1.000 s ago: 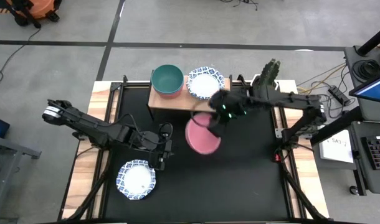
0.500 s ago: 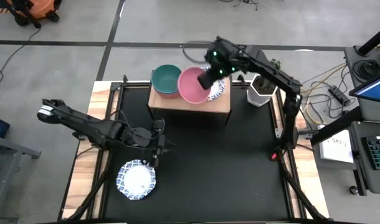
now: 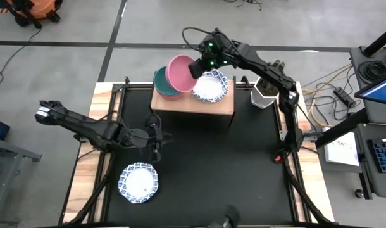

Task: Place and stack bowls onto a shelf
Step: Stack the pink bowl on top of the green bowl on the shelf

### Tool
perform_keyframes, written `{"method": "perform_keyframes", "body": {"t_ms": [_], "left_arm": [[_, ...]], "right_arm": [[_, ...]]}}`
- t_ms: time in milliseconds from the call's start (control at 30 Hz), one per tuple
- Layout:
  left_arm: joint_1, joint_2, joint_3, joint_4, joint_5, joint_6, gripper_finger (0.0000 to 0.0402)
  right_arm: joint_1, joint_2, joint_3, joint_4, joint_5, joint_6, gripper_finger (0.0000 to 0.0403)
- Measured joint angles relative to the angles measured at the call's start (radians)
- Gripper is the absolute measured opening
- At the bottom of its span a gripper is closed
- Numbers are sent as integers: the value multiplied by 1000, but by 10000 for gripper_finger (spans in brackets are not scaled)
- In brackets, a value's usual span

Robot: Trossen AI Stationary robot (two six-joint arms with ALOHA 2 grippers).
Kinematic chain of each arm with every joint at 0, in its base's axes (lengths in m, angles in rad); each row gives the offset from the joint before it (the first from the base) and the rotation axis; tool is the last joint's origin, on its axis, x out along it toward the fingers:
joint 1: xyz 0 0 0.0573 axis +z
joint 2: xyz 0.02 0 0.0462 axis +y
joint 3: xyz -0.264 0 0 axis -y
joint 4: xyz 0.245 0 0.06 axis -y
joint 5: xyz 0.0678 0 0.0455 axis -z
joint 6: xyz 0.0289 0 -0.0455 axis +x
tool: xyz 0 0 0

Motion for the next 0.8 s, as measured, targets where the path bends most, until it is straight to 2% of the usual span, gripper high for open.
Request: {"method": "perform_keyframes", "body": {"t_ms": [100,300,667,800], "left_arm": [[0,-10,-1,-24,-37,-23,78],[0,-16,-1,-31,-40,-33,78],[0,-16,-1,-31,-40,-33,78],[0,-16,-1,-31,-40,-33,77]], "right_arm": [[1,24,0,43,-2,-1,9],[1,57,0,99,-6,-12,17],[1,67,0,114,-6,-53,112],[0,47,0,153,3,-67,133]]}}
